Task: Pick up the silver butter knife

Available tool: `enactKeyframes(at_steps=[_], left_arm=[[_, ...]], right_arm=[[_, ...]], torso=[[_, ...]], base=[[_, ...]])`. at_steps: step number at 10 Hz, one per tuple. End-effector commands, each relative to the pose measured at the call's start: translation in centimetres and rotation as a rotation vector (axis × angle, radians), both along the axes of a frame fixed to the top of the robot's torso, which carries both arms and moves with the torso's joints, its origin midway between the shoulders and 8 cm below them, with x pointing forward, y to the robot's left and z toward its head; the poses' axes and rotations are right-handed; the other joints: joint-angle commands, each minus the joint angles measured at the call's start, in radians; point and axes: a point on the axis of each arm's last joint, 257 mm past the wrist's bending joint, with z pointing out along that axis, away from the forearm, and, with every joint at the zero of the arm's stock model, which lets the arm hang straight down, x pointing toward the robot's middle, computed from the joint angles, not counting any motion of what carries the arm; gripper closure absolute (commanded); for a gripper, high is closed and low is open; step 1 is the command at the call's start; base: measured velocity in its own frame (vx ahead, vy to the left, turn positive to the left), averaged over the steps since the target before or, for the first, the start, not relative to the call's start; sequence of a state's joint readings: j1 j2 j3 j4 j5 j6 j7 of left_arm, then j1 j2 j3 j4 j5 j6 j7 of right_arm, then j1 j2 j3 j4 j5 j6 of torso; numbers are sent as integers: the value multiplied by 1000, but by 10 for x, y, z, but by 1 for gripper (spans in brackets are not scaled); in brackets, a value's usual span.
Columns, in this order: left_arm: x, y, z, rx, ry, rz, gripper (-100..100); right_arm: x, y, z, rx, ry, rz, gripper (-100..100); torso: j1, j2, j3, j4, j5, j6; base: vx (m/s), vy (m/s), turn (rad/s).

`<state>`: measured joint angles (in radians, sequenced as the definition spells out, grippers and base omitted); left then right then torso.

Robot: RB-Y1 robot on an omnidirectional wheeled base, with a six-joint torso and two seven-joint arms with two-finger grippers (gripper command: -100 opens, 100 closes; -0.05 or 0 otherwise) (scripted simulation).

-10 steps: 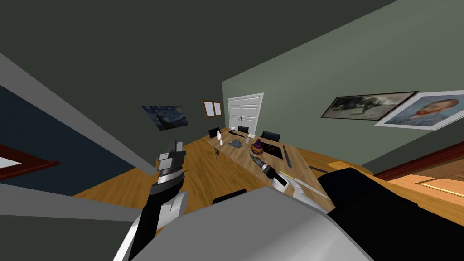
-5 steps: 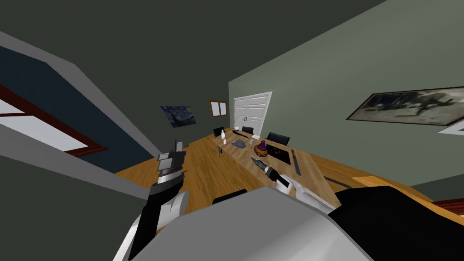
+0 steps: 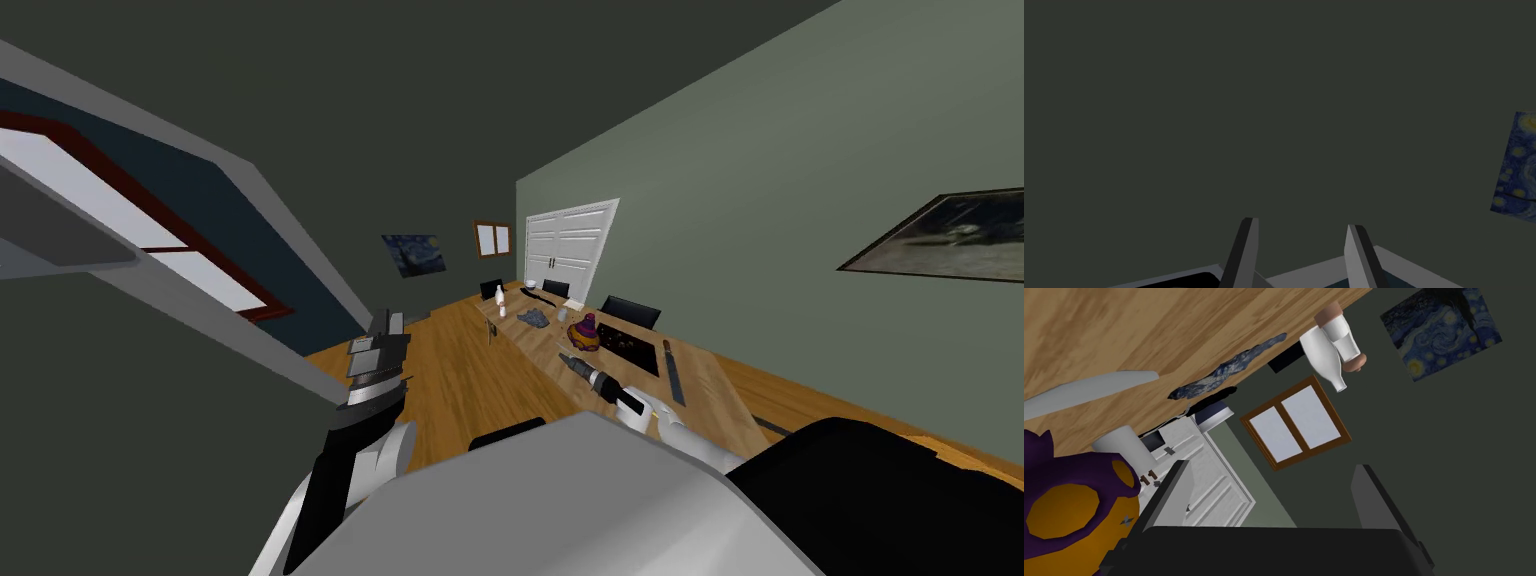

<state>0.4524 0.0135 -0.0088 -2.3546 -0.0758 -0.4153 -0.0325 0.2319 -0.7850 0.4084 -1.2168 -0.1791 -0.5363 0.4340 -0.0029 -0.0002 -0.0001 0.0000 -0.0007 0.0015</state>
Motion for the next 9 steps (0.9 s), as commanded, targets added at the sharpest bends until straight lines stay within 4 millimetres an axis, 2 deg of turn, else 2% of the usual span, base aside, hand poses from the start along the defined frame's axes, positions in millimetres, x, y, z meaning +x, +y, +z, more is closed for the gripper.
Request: enactKeyframes(at_steps=[1,2,4,9], left_arm=[[0,0,0,0,0,0,0],[0,0,0,0,0,0,0],[0,0,0,0,0,0,0],[0,0,0,0,0,0,0]], right_arm=[[-7,-15,-13,-53,35,8,-100],[-12,-26,-22,-95,59,19,-100],[-17,-37,-29,-111,78,2,-100],[-37,-81,-55,-247,157,15,-100]], torso=[[0,0,0,0,0,0],[-2,1,0,0,0,-1],[-3,1,1,0,0,1],[-2,1,0,0,0,1]], base=[[-42,-65,334],[-63,-84,476],[-28,-50,60],[-39,-48,237]])
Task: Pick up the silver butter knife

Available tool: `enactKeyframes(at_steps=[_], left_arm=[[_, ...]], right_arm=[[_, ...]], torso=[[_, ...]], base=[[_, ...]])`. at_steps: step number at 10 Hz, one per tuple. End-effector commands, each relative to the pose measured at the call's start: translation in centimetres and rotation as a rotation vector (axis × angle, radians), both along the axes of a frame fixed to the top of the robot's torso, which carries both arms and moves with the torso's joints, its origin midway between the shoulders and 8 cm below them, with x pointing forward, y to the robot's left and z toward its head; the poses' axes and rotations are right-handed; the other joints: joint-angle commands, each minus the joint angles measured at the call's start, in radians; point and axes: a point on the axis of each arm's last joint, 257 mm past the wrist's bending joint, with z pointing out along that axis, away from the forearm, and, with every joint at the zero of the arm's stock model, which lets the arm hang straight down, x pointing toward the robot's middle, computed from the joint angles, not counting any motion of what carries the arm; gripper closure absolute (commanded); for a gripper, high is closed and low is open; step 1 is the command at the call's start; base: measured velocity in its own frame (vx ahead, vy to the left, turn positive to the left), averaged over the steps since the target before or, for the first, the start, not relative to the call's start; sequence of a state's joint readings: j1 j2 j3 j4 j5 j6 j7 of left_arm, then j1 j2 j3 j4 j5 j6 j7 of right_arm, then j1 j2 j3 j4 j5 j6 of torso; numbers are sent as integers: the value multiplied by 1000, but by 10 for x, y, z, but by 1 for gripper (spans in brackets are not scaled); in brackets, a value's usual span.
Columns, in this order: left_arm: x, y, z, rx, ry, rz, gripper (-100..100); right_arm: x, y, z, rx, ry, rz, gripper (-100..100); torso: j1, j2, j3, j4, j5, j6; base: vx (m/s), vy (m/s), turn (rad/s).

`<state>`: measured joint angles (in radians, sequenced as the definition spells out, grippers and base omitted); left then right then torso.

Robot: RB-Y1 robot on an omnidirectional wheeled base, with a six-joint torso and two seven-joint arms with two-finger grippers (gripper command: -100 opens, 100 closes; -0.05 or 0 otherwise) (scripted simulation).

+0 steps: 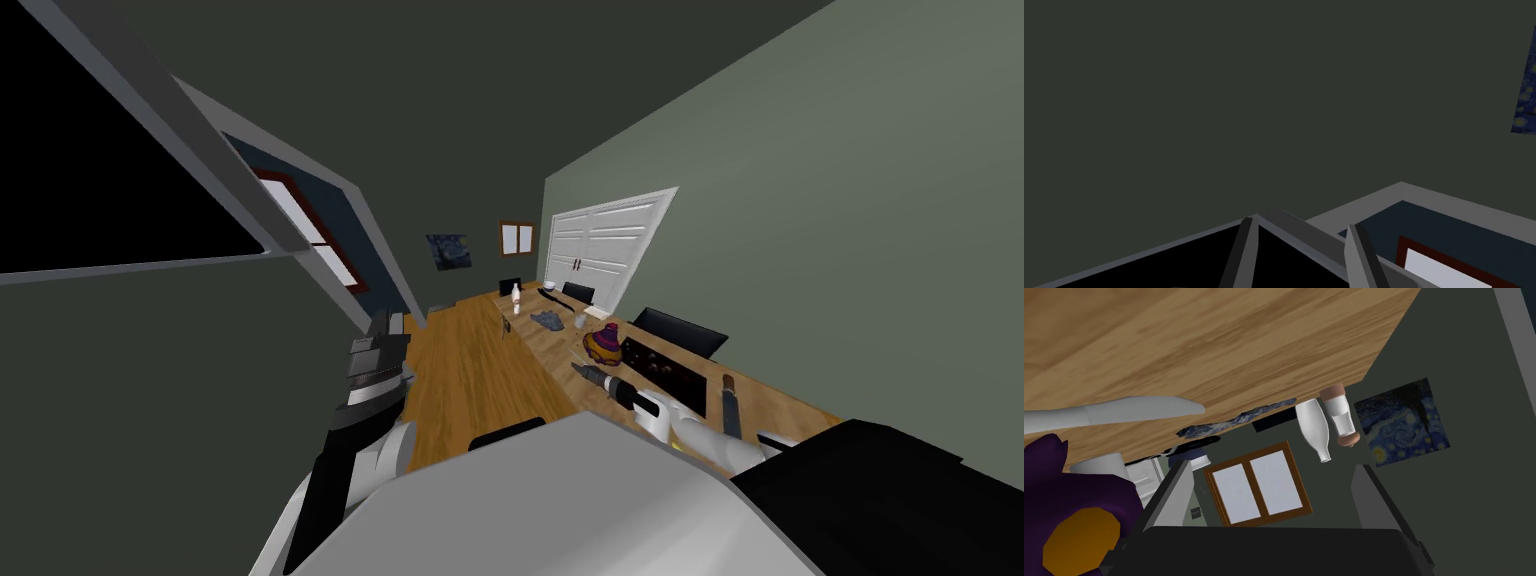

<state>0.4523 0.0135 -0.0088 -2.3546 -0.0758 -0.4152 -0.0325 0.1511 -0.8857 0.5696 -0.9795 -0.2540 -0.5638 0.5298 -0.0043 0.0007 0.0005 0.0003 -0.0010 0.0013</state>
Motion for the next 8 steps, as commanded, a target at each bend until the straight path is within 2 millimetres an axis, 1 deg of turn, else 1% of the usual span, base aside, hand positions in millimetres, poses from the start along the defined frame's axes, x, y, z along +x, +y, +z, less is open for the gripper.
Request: enactKeyframes(at_steps=[1,2,3,4,5,6,7,8], left_arm=[[0,0,0,0,0,0,0],[0,0,0,0,0,0,0],[0,0,0,0,0,0,0],[0,0,0,0,0,0,0],[0,0,0,0,0,0,0],[0,0,0,0,0,0,0],[0,0,0,0,0,0,0],[0,0,0,0,0,0,0]], right_arm=[[-6,-14,-7,-35,22,-7,-100],[-14,-29,-13,-80,48,-5,-100],[-17,-37,-16,-112,63,8,-100],[-21,-45,-19,-124,73,-3,-100],[-22,-46,-19,-126,75,-4,-100],[-27,-55,-23,-160,93,4,-100],[-37,-72,-29,-204,122,2,-100],[-38,-73,-29,-206,123,0,-100]], torso=[[0,0,0,0,0,0],[0,0,0,0,0,1],[0,0,0,0,0,0],[-2,1,0,0,0,0],[-2,0,0,0,0,1],[1,-1,-1,0,0,2],[1,-2,-1,0,0,0],[-1,0,0,0,0,0]], base=[[-41,-41,145],[-48,-54,301],[-67,-90,397],[-55,-69,139],[-24,-25,-34],[-35,-25,267],[-72,-74,361],[-60,-63,135]])
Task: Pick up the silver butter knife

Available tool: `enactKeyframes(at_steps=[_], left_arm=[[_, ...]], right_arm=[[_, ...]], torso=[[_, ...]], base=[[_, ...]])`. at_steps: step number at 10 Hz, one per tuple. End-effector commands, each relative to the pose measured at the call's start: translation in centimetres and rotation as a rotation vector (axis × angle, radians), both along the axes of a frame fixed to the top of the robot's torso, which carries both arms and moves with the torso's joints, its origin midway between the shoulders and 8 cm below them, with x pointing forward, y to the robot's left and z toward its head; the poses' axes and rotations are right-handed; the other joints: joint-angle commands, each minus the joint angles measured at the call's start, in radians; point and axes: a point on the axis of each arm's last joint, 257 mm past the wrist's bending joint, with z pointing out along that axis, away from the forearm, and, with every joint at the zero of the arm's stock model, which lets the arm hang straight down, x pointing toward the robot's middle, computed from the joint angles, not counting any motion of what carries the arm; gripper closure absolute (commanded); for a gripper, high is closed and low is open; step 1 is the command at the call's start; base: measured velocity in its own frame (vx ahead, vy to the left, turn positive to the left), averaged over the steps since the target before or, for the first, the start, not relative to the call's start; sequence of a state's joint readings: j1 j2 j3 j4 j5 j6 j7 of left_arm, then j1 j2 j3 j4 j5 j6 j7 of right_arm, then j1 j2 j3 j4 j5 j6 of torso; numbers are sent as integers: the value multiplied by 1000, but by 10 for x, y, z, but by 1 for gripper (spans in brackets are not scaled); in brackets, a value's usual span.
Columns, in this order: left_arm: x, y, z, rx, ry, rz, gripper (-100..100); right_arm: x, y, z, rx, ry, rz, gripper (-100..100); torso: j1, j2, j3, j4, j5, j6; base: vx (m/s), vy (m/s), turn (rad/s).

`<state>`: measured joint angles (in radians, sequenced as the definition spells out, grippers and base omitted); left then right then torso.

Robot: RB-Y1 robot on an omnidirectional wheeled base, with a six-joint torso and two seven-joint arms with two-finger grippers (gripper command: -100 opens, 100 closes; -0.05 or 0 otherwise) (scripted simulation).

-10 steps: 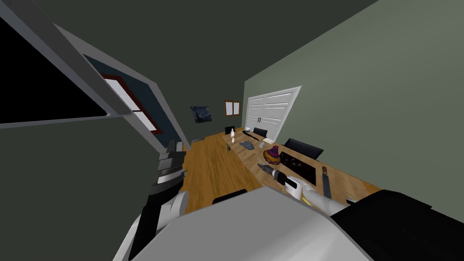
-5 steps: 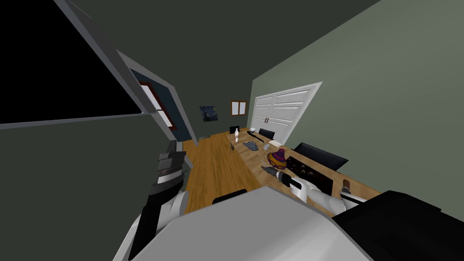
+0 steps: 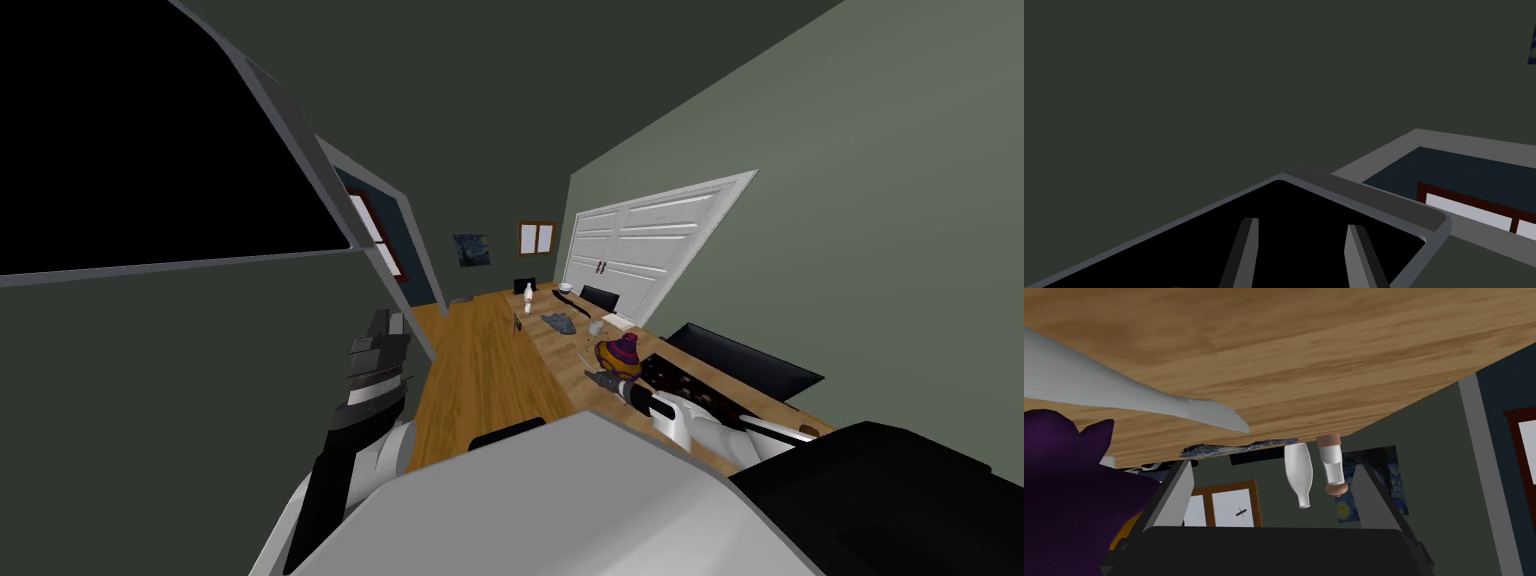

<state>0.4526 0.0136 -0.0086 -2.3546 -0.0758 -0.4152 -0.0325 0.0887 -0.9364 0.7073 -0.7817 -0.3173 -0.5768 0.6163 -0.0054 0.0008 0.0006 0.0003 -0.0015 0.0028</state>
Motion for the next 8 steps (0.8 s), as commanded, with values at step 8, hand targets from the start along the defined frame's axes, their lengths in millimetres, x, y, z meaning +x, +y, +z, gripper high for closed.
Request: enactKeyframes(at_steps=[8], left_arm=[[0,0,0,0,0,0,0]], right_arm=[[-44,-47,-25,-161,125,27,-100]], torso=[[-6,-4,-2,0,3,1]], base=[[-53,-38,179]])
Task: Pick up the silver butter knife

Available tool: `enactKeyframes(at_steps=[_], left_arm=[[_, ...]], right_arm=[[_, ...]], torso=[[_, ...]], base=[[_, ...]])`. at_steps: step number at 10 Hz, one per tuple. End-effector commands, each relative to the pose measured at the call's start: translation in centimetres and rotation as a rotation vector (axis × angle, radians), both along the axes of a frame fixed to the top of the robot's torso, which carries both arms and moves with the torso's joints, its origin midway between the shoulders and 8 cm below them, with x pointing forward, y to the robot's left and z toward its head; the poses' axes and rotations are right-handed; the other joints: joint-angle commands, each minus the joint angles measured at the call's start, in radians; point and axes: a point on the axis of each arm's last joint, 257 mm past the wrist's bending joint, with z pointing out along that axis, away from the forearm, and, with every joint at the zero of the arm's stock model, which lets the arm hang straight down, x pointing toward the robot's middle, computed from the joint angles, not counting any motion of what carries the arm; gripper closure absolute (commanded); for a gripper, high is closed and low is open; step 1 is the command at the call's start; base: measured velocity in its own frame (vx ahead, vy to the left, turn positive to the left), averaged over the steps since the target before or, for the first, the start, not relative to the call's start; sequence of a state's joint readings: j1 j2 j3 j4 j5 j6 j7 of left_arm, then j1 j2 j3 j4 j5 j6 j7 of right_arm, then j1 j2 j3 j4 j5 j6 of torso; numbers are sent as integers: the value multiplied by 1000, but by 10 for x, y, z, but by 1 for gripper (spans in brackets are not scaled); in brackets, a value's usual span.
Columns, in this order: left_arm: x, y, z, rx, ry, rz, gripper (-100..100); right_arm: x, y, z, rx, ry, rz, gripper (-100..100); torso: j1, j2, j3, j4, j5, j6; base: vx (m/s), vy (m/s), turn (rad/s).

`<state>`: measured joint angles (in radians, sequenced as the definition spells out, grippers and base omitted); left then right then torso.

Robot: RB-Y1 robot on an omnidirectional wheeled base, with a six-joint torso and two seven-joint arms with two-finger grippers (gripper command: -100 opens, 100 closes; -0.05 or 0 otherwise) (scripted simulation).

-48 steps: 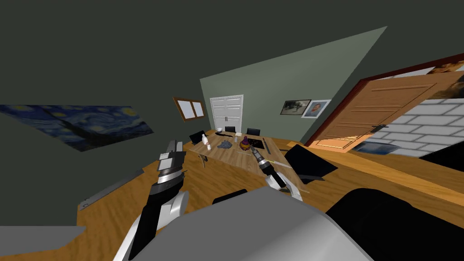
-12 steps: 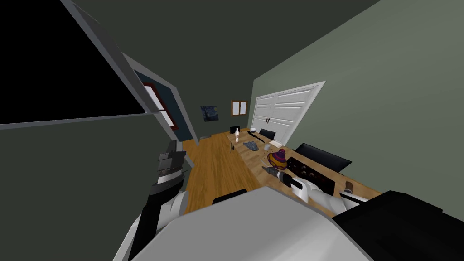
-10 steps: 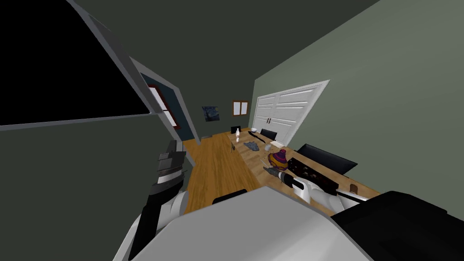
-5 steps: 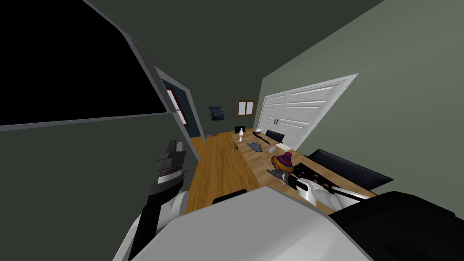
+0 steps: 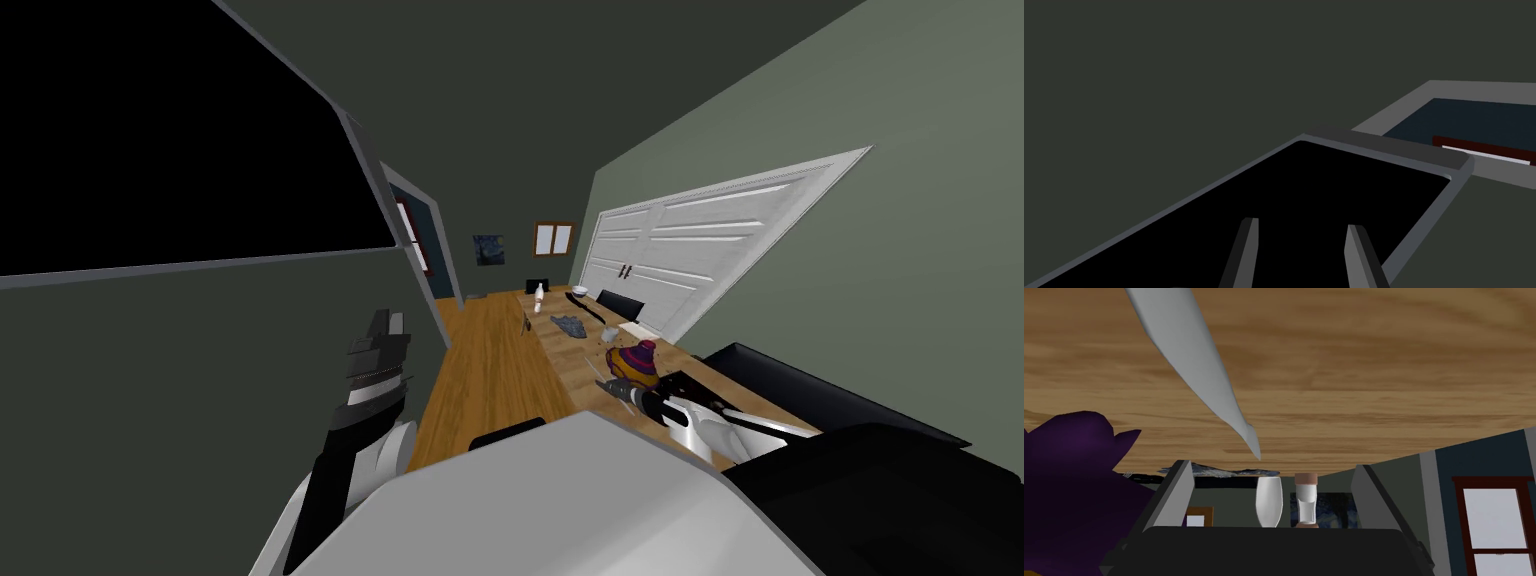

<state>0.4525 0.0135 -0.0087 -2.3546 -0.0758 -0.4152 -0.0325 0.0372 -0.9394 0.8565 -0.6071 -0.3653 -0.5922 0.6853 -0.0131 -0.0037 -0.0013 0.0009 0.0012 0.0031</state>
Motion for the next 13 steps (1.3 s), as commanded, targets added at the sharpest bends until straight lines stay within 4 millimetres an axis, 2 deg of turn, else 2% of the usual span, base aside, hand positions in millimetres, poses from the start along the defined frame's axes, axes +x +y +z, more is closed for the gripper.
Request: enactKeyframes(at_steps=[1,2,3,4,6,7,9,10,12,13], left_arm=[[0,0,0,0,0,0,0],[0,0,0,0,0,0,0],[0,0,0,0,0,0,0],[0,0,0,0,0,0,0],[0,0,0,0,0,0,0],[0,0,0,0,0,0,0],[0,0,0,0,0,0,0],[0,0,0,0,0,0,0],[0,0,0,0,0,0,0],[0,0,0,0,0,0,0]], right_arm=[[-8,-6,-4,-24,21,5,-100],[-5,-3,-2,-12,12,3,-100],[-6,-3,-2,-14,13,5,0],[-18,-6,-10,-7,33,-31,-100],[-8,-12,-2,-12,5,-46,-100],[-26,-12,-15,-5,42,-71,-100],[-13,-23,-2,-10,-2,-100,-100],[-30,-24,-13,-2,29,-136,-100],[-20,-34,-3,-10,-6,-157,-100],[-40,-34,-15,-3,32,-188,-100]], torso=[[0,0,0,0,0,0],[-2,0,0,0,0,1],[-1,-2,-1,0,0,1],[-1,-3,-2,-1,0,1],[-2,3,2,1,0,1],[-3,1,1,0,0,1],[-4,2,1,0,-1,1],[-3,0,0,0,0,2],[0,2,1,0,1,2],[0,-1,-1,0,1,2]], base=[[-47,-34,240],[-21,-14,-3],[0,0,0],[-94,-14,348],[-88,-28,158],[-84,-39,355],[-71,-28,152],[-95,-10,304],[-48,30,156],[-67,68,219]])
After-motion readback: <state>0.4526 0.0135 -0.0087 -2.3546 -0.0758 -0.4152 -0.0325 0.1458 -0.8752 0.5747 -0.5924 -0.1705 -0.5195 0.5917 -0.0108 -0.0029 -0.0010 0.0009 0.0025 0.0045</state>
